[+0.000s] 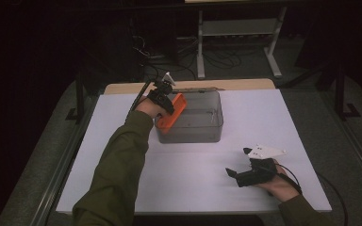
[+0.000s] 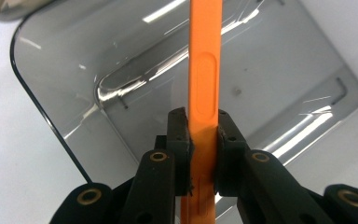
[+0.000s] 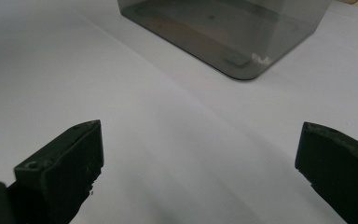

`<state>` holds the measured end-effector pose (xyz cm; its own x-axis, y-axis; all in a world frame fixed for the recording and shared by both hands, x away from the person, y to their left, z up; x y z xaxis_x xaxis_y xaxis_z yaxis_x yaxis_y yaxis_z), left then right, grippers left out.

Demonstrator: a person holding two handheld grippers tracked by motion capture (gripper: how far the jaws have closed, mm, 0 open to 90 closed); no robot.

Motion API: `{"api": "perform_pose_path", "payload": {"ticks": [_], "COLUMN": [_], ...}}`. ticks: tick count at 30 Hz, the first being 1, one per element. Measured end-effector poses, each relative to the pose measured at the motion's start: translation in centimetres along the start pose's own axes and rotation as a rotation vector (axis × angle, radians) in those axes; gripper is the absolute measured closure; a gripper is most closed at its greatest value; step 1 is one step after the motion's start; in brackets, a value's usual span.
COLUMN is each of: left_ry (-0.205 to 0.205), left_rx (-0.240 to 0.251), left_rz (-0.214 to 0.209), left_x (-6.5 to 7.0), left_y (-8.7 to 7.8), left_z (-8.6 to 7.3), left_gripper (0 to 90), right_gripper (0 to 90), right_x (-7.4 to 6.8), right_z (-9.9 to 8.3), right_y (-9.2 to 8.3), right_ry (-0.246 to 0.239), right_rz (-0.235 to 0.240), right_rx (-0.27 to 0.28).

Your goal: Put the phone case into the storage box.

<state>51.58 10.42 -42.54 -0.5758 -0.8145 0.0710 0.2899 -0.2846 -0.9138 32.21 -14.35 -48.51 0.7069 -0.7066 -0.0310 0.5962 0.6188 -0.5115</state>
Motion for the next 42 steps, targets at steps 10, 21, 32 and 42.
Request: {"api": "perform_pose_path", "payload": {"ticks": [10, 21, 32, 42], "left_ry": [-0.064, -0.193, -0.285, -0.357], "left_rx": [-0.036, -0.054, -0.067, -0.076], "left_rz": [0.03, 0.02, 0.016, 0.032], "left_x": [0.13, -0.1, -0.22, -0.36], "left_y": [0.69, 0.5, 0.54, 0.58], "left_z": [0.03, 0.18, -0.01, -0.17], "left_gripper": [79.2, 79.3, 79.3, 79.2], "right_gripper": [0.5, 0.5, 0.5, 0.5], "right_x": [0.03, -0.02, -0.1, -0.08], "right_z": [0.2, 0.24, 0.24, 0.23], "right_y": [-0.27, -0.27, -0.23, -0.25], "right_ry": [0.011, 0.01, -0.002, -0.002], "right_rz": [0.004, 0.009, 0.013, 0.015], "right_rx": [0.019, 0.022, 0.022, 0.022]}}
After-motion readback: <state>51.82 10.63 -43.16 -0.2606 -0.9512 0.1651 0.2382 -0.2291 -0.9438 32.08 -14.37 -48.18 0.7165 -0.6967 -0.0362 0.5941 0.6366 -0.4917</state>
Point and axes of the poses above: each handheld gripper's, and its own axes: y roughly forward along the jaws, z roughly out of its top, x roughly to its right, the point moved 8 cm from there along y, roughly forward along the jaws, and after that the axes turned 2 degrees about x, right-handed, at the moved point
